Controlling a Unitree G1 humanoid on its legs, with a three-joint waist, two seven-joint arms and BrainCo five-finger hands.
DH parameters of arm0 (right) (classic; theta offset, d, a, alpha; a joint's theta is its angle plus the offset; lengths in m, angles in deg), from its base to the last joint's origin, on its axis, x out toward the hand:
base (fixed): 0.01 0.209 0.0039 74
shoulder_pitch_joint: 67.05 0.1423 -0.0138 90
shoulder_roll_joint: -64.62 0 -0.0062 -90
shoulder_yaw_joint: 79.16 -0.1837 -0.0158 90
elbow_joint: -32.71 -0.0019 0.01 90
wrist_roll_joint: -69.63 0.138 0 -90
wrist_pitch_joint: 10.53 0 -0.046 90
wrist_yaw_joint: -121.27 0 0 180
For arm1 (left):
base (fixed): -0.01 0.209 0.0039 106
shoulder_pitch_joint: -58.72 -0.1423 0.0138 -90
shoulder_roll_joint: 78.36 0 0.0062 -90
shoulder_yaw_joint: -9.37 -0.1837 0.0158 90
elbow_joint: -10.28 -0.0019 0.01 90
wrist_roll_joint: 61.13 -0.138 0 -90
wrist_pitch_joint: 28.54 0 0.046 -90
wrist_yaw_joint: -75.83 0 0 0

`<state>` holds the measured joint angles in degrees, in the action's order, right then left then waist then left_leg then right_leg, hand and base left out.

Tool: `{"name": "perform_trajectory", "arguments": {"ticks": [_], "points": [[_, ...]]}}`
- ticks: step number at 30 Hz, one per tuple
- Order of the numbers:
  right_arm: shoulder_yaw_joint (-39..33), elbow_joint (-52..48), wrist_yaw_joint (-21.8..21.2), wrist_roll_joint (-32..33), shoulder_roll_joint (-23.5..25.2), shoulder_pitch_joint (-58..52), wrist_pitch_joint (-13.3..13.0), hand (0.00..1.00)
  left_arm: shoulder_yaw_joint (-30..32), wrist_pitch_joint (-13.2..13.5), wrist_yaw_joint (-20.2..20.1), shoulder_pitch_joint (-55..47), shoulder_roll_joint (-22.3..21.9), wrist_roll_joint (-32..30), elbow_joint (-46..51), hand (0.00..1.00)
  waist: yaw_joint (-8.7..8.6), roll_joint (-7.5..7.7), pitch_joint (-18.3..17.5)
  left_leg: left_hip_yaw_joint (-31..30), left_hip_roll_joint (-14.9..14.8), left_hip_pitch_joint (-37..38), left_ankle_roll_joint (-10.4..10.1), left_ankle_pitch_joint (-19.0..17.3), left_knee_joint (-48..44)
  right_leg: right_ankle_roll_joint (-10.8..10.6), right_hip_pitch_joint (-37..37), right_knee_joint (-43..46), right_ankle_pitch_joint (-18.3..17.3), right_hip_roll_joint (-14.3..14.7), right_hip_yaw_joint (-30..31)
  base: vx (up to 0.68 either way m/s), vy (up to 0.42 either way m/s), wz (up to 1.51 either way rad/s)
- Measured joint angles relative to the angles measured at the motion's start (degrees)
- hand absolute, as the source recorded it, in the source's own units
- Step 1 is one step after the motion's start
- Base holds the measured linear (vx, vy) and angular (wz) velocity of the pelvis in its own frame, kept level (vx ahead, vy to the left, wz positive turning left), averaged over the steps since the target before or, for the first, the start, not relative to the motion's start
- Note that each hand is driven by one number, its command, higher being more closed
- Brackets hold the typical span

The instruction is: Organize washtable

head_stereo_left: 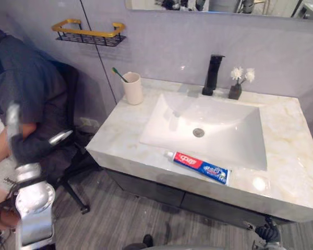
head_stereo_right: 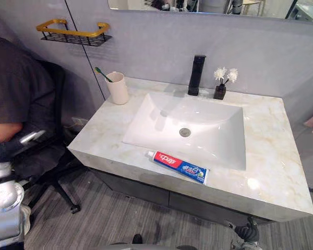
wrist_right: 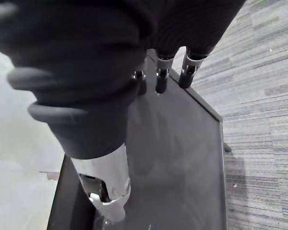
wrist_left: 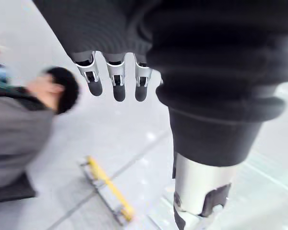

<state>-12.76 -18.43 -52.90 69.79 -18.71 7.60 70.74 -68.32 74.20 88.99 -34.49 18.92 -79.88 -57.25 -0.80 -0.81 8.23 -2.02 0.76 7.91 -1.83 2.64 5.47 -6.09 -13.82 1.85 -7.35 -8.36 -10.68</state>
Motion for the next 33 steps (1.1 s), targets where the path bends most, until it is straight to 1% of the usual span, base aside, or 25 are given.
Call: {"name": "perform_trajectory", "arguments": {"ticks": [2, 3, 4, 5, 6, 8, 9, 11, 12, 13, 15, 17, 18, 22, 26, 30, 33], "points": [[0.5, 0.2, -0.4, 0.2, -0.3, 0.4, -0.1, 0.00, -7.8, 1.0, -1.0, 3.1, 1.6, -2.5, 0.0, 0.00, -0.79, -0.20, 0.0, -0.1, 0.0, -0.1, -0.1, 0.3, 0.0, 0.0, 0.0, 0.0, 0.0, 0.0, 0.0, -0.08, -0.019, 0.04], [1.4, 0.3, -1.0, 0.5, -0.4, 0.9, -0.1, 0.00, -12.4, 1.7, -2.4, 4.6, 2.4, -3.6, -0.2, 0.00, -1.66, -0.27, 0.0, -0.2, -0.1, -0.1, -0.2, 0.5, 0.0, 0.0, 0.0, 0.0, 0.0, 0.1, 0.0, -0.07, -0.017, 0.00], [1.7, 0.3, -1.0, 0.7, -0.4, 1.0, -0.2, 0.00, -14.5, 2.1, -3.2, 5.5, 2.5, -4.2, -0.5, 0.00, -1.85, -0.32, -0.1, -0.1, -0.2, 0.0, -0.3, 0.6, 0.0, 0.0, 0.0, 0.1, 0.0, 0.2, 0.0, -0.10, -0.034, 0.00], [2.2, 0.5, -1.1, 1.4, -0.4, 1.1, -0.6, 0.00, -18.5, 2.7, -4.5, 7.3, 2.5, -4.7, -1.4, 0.00, -2.00, -0.45, -0.1, -0.1, -0.4, 0.0, -0.4, 0.8, 0.0, 0.1, 0.1, 0.1, -0.1, 0.3, 0.0, -0.07, -0.031, -0.01], [2.6, 1.0, -1.1, 1.6, -0.4, 1.1, -1.1, 0.00, -21.4, 3.2, -5.0, 8.4, 2.6, -4.7, -2.5, 0.00, -2.00, -0.54, -0.2, -0.1, -0.5, 0.0, -0.5, 0.8, 0.0, 0.1, 0.1, 0.2, -0.1, 0.5, 0.0, -0.08, -0.039, 0.00], [3.3, 2.5, -1.1, 1.6, -0.8, 1.4, -1.9, 0.00, -27.5, 4.0, -7.5, 10.9, 3.3, -4.9, -6.2, 0.00, -2.24, -0.64, -0.3, -0.1, -0.8, 0.1, -0.6, 0.9, 0.0, 0.3, 0.1, 0.4, -0.2, 0.7, 0.1, -0.05, -0.031, 0.00], [3.5, 2.8, -1.1, 1.6, -0.9, 1.5, -2.0, 0.00, -28.9, 4.0, -8.3, 11.4, 3.7, -5.0, -7.2, 0.00, -2.33, -0.62, -0.4, -0.1, -0.8, 0.1, -0.6, 0.9, 0.0, 0.3, 0.2, 0.5, -0.2, 0.8, 0.1, -0.05, -0.028, -0.04], [4.2, 3.1, -1.4, 1.6, -1.2, 2.2, -2.0, 0.00, -32.3, 4.1, -10.7, 11.8, 5.2, -5.6, -9.8, 0.00, -3.07, -0.46, -0.4, 0.5, -0.9, 0.0, -0.7, 1.0, 0.0, 0.4, 0.8, 0.5, -0.2, 1.0, 0.8, -0.05, -0.016, -0.16], [4.5, 3.1, -1.9, 1.6, -1.1, 2.8, -2.0, 0.00, -34.3, 4.4, -11.9, 12.1, 6.5, -6.3, -12.3, 0.00, -3.28, -0.46, -0.4, 0.9, -0.9, 0.0, -0.5, 1.1, 0.0, 0.6, 1.0, 0.3, -0.1, 1.2, 1.3, -0.04, -0.003, -0.18], [4.6, 3.1, -2.0, 1.6, -1.1, 2.8, -2.0, 0.00, -34.7, 4.4, -12.2, 12.3, 6.6, -6.7, -13.0, 0.00, -3.36, -0.42, -0.4, 0.9, -0.9, 0.0, -0.5, 1.1, 0.0, 0.6, 1.0, 0.3, -0.1, 1.2, 1.3, -0.02, -0.004, -0.11], [5.1, 3.1, -2.3, 1.6, -1.1, 3.0, -2.0, 0.00, -36.7, 4.4, -13.7, 13.3, 7.3, -7.5, -17.4, 0.00, -3.48, -0.10, -0.2, 1.1, -1.0, 0.0, -0.5, 1.1, 0.0, 0.6, 1.0, 0.0, 0.0, 1.2, 1.5, -0.01, -0.019, -0.05], [5.7, 3.1, -2.3, 1.7, -1.1, 3.2, -2.0, 0.00, -36.8, 4.2, -14.4, 13.3, 7.7, -8.7, -18.7, 0.00, -3.59, 0.25, -0.2, 1.4, -1.0, 0.0, -0.5, 1.1, 0.0, 0.6, 1.0, -0.1, 0.0, 1.2, 1.6, 0.00, -0.020, -0.05], [5.8, 3.1, -2.3, 1.8, -1.1, 3.2, -2.0, 0.00, -37.0, 4.0, -14.5, 13.4, 8.1, -9.2, -19.2, 0.00, -3.64, 0.53, -0.2, 1.5, -1.0, 0.0, -0.5, 1.0, 0.0, 0.6, 1.0, -0.2, 0.0, 1.2, 1.7, 0.00, -0.014, -0.03], [6.6, 3.6, -2.3, 2.1, -1.2, 3.7, -2.1, 0.00, -38.2, 3.7, -14.5, 15.6, 8.6, -10.3, -22.7, 0.00, -3.69, 0.79, 0.0, 1.9, -1.0, -0.3, -0.5, 1.0, 0.0, 0.7, 1.1, -0.9, 0.3, 1.2, 1.8, -0.02, -0.011, -0.05], [6.7, 4.2, -2.3, 2.2, -1.2, 5.0, -2.1, 0.00, -40.3, 3.4, -14.5, 17.6, 8.7, -11.3, -25.1, 0.00, -4.78, 0.76, 0.0, 2.3, -1.0, -1.0, -0.5, 1.0, 0.1, 0.6, 1.5, -2.2, 1.3, 1.2, 2.3, -0.04, -0.006, -0.05], [6.7, 4.2, -2.2, 2.1, -1.2, 5.5, -2.1, 0.00, -41.5, 3.2, -14.4, 20.3, 8.5, -11.3, -27.6, 0.00, -4.77, 0.78, 0.0, 3.0, -1.0, -1.3, -0.5, 1.0, 0.1, 0.5, 2.0, -2.3, 1.6, 1.2, 2.9, -0.02, -0.007, -0.09], [6.7, 4.3, -2.2, 2.1, -1.2, 5.6, -2.1, 0.00, -41.5, 2.7, -14.4, 21.1, 8.4, -11.3, -27.7, 0.00, -4.88, 0.78, 0.0, 3.3, -1.0, -1.4, -0.5, 1.0, 0.1, 0.5, 2.0, -2.7, 1.9, 1.2, 3.1, -0.02, -0.013, -0.05]]}}
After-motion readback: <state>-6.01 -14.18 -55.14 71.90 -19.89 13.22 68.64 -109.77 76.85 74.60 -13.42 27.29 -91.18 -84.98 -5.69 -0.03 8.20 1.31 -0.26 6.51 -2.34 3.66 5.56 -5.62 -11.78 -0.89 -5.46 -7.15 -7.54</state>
